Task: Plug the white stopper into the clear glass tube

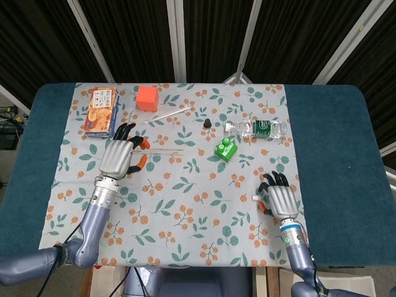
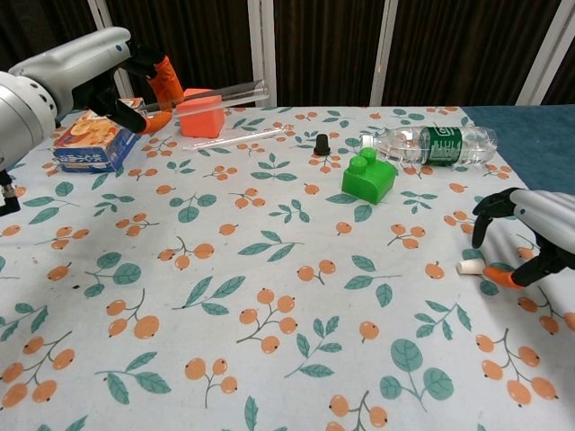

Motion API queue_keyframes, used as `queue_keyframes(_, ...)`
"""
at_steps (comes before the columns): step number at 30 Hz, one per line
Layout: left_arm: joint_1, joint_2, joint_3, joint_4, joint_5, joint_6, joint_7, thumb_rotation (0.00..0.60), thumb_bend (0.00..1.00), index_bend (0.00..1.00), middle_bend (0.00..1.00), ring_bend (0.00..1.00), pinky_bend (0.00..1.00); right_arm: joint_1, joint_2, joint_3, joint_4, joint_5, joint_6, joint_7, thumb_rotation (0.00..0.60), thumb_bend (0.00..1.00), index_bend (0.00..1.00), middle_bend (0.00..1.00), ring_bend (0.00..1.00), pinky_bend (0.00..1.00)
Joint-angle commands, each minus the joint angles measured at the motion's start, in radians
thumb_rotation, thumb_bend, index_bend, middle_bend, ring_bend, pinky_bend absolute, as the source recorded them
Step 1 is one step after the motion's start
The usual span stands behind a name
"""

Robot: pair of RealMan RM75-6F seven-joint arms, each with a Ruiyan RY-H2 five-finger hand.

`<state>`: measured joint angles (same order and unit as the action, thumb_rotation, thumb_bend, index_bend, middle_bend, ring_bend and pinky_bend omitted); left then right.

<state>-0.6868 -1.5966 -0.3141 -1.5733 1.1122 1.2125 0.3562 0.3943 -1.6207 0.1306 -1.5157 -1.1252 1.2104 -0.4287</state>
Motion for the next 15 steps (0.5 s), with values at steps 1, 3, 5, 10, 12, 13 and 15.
queue_keyframes(1, 0.002, 0.001, 0.004, -0.002, 0.003, 0.002, -0.001, 0.600, 0.81, 0.55, 0.56, 0.09, 0.00, -0.005, -0.007, -0.007, -0.003, 0.000, 0.004, -0.005, 0.600, 0.36, 0.47, 0.20, 0.09, 0.09)
queue_keyframes(3, 0.003, 0.003, 0.006, -0.004, 0.005, 0.004, -0.002, 0.600, 0.82, 0.55, 0.56, 0.09, 0.00, -0.007, -0.014, -0.008, 0.001, 0.005, 0.004, -0.009, 0.600, 0.36, 0.47, 0.20, 0.09, 0.09)
queue_keyframes(5, 0.005, 0.007, 0.006, -0.007, 0.006, 0.007, -0.004, 0.600, 0.82, 0.55, 0.56, 0.09, 0.00, -0.007, -0.020, -0.007, 0.008, 0.011, 0.005, -0.015, 0.600, 0.36, 0.47, 0.20, 0.09, 0.09)
queue_keyframes(10, 0.007, 0.018, 0.004, -0.013, 0.008, 0.009, -0.010, 0.600, 0.82, 0.55, 0.56, 0.09, 0.00, -0.005, -0.031, 0.000, 0.023, 0.024, 0.003, -0.021, 0.600, 0.36, 0.47, 0.20, 0.09, 0.09)
queue_keyframes(12, 0.008, 0.021, 0.003, -0.012, 0.008, 0.009, -0.013, 0.600, 0.82, 0.55, 0.56, 0.09, 0.00, -0.004, -0.035, 0.002, 0.028, 0.025, 0.003, -0.023, 0.600, 0.36, 0.47, 0.20, 0.09, 0.09)
queue_keyframes(13, 0.008, 0.023, 0.003, -0.012, 0.008, 0.010, -0.015, 0.600, 0.82, 0.55, 0.56, 0.09, 0.00, -0.003, -0.037, 0.002, 0.031, 0.024, 0.002, -0.024, 0.600, 0.36, 0.47, 0.20, 0.09, 0.09)
queue_keyframes(15, 0.008, 0.024, 0.003, -0.010, 0.008, 0.009, -0.017, 0.600, 0.82, 0.55, 0.56, 0.09, 0.00, -0.002, -0.040, 0.003, 0.034, 0.025, 0.001, -0.025, 0.600, 0.36, 0.47, 0.20, 0.09, 0.09)
